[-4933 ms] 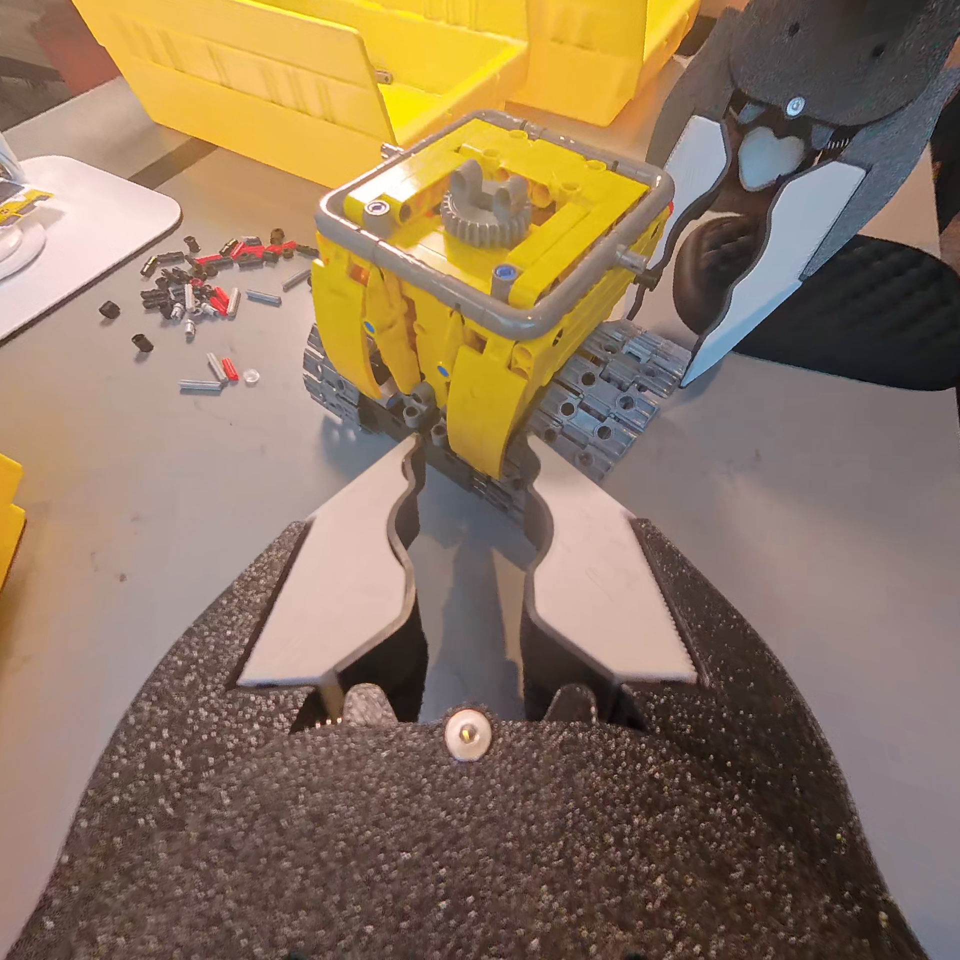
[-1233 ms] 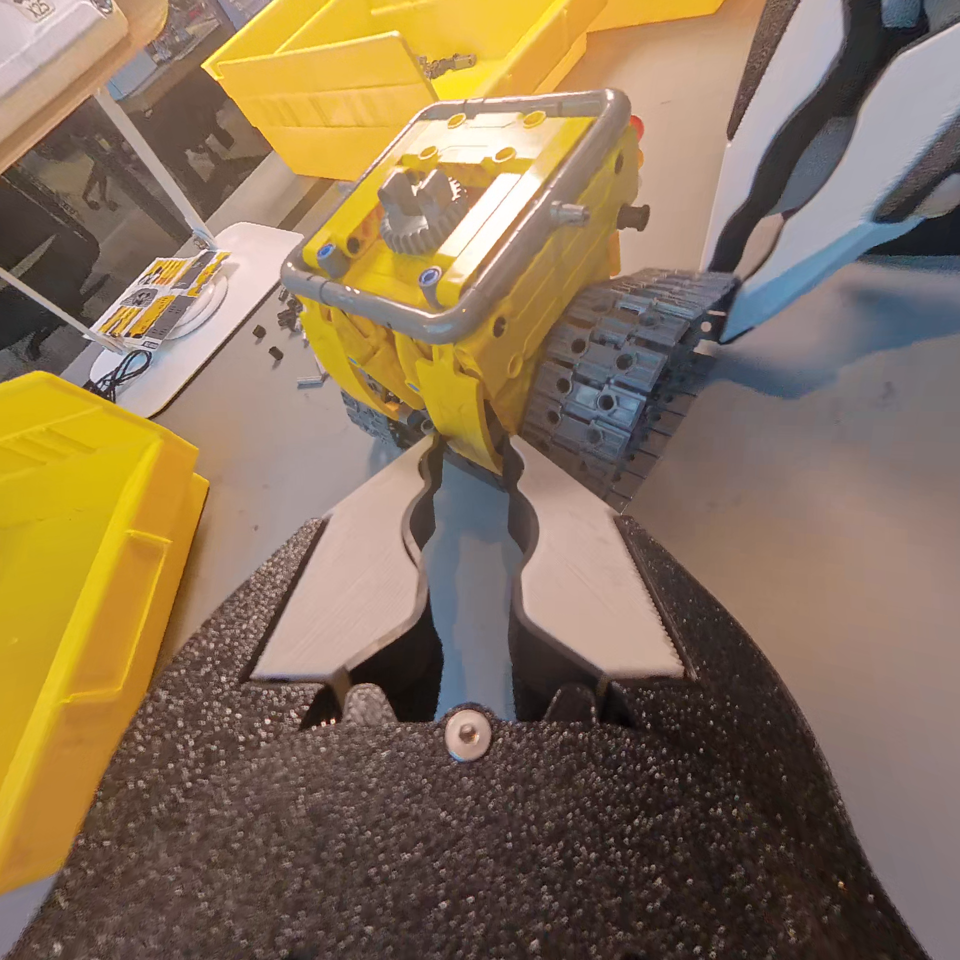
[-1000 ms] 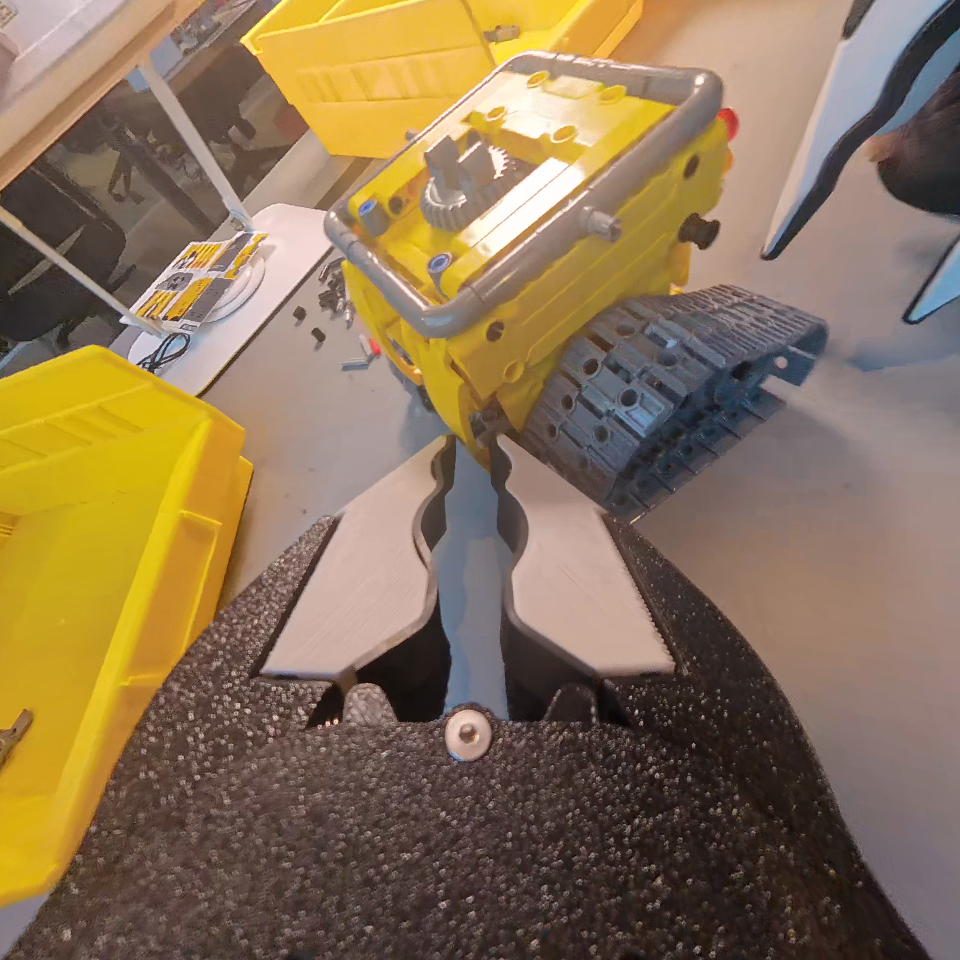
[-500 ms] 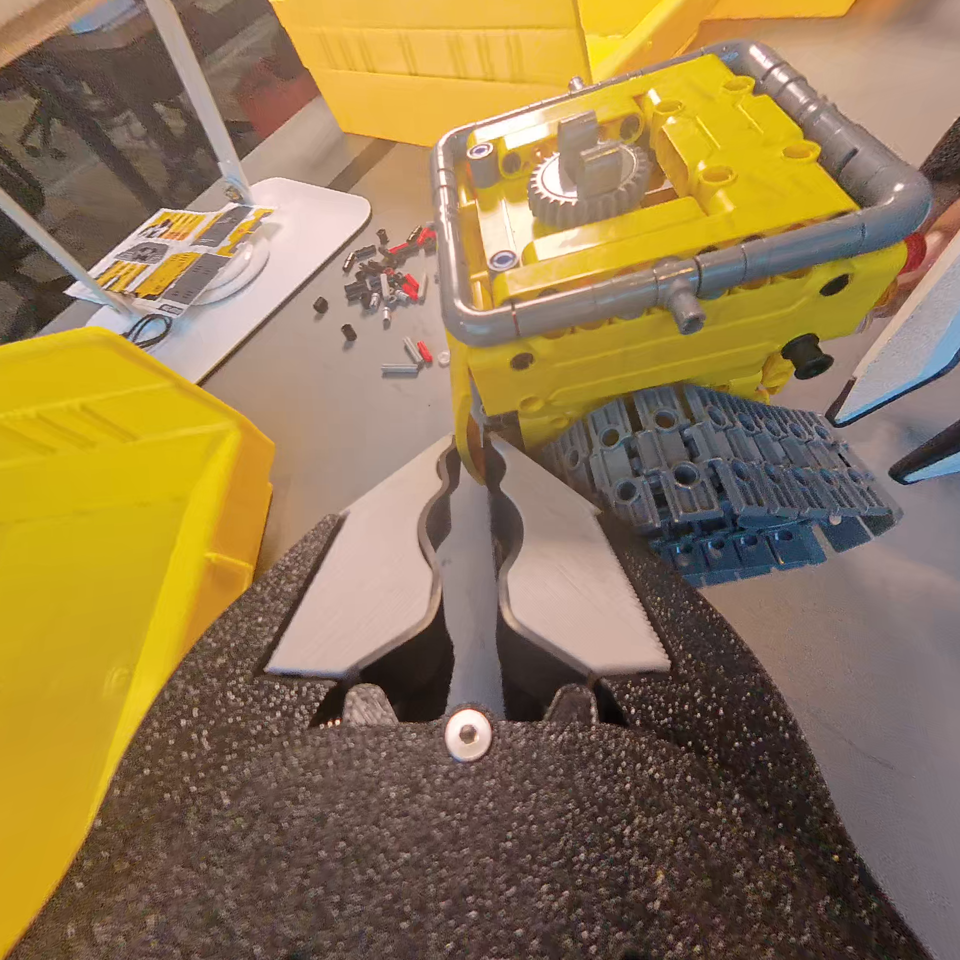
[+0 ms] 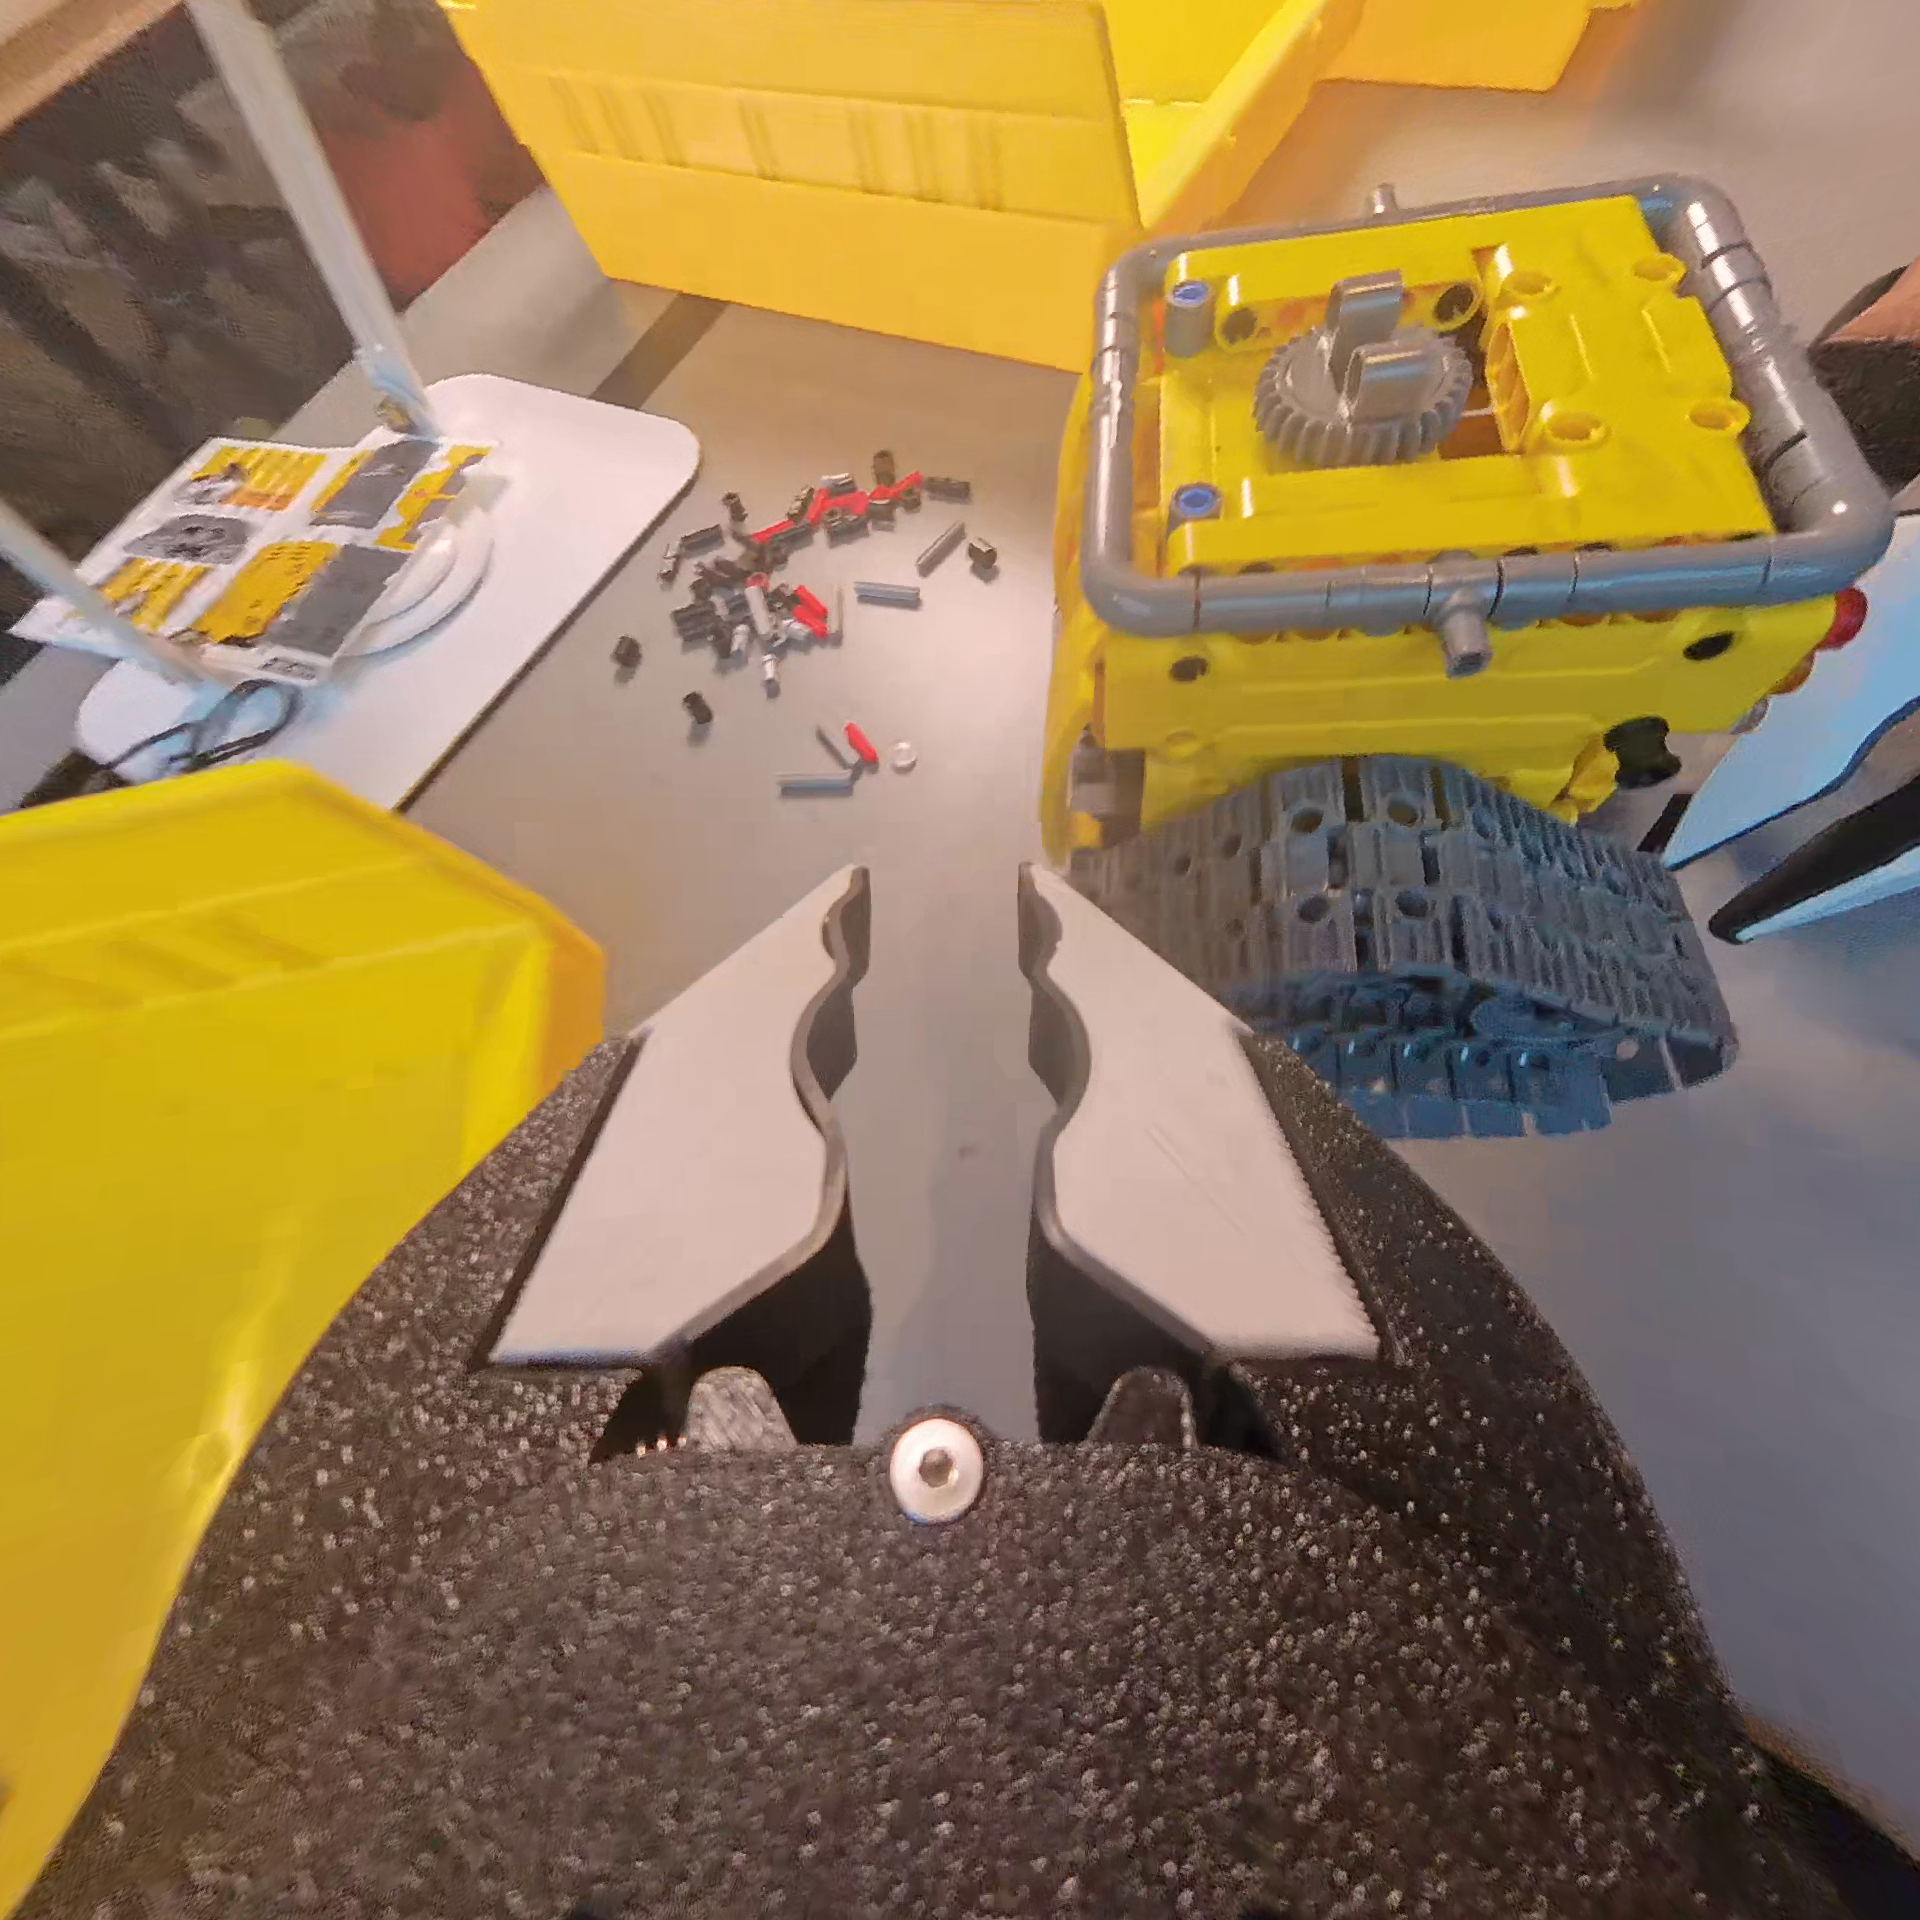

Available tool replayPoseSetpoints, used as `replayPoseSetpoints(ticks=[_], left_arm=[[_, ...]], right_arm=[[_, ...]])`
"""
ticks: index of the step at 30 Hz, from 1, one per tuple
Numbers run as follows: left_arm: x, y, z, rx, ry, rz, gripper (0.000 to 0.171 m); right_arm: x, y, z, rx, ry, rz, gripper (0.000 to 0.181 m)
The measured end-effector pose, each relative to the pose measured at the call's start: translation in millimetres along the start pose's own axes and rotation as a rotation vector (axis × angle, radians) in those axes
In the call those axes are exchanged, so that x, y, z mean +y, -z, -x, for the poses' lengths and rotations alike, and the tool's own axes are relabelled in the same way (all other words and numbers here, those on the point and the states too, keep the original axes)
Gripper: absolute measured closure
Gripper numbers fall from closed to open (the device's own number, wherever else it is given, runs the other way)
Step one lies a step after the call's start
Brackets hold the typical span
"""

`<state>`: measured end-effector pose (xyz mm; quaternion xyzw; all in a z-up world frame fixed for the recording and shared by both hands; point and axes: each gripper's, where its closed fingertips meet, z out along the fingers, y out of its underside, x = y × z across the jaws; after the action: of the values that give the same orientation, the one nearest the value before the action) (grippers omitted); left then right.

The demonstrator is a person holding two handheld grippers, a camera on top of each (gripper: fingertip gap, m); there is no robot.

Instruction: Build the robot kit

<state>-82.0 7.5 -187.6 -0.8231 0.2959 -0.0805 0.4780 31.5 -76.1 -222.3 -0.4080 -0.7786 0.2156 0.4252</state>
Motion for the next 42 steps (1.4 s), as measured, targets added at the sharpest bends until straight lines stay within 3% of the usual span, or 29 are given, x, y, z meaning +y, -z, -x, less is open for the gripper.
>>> replayPoseSetpoints(ticks=[3, 6, 10, 14, 17, 22, 26, 37, 42], left_arm=[[9.6, 26.8, -3.7, -0.06, -0.016, 0.005, 0.144], [20.3, 40.8, -46.1, 0.031, -0.025, 0.01, 0.145], [37.8, 35.4, -109.2, 0.156, -0.108, 0.098, 0.145], [41.6, 16.2, -136.1, 0.182, -0.194, 0.159, 0.149], [46.7, 5.1, -134.7, 0.153, -0.224, 0.207, 0.15], [50.4, 1.0, -139.8, 0.15, -0.274, 0.222, 0.162], [50.0, -0.1, -139.8, 0.14, -0.279, 0.223, 0.165], [49.3, 0.2, -139.0, 0.183, -0.205, 0.224, 0.169], [44.4, 4.1, -137.9, 0.284, -0.046, 0.204, 0.17]], right_arm=[[-1.1, -5.8, -0.8, -0.008, -0.013, 0.01, 0.163], [0.6, -10.3, -1.1, -0.007, -0.01, 0.021, 0.163], [2.3, -11.4, 1.6, -0.014, 0.0, 0.033, 0.164], [5.8, -4.6, 3.4, -0.043, -0.012, 0.045, 0.166], [8.4, 16.7, -6.3, -0.048, -0.061, 0.021, 0.164], [23.2, 64.2, -45.3, 0.074, -0.22, -0.027, 0.163], [32.4, 79.4, -53.2, 0.12, -0.288, -0.038, 0.163], [1.3, 61.7, -58.6, 0.176, -0.096, 0.005, 0.158], [-4.9, 34.6, -20.5, 0.045, -0.069, 0.029, 0.158]])
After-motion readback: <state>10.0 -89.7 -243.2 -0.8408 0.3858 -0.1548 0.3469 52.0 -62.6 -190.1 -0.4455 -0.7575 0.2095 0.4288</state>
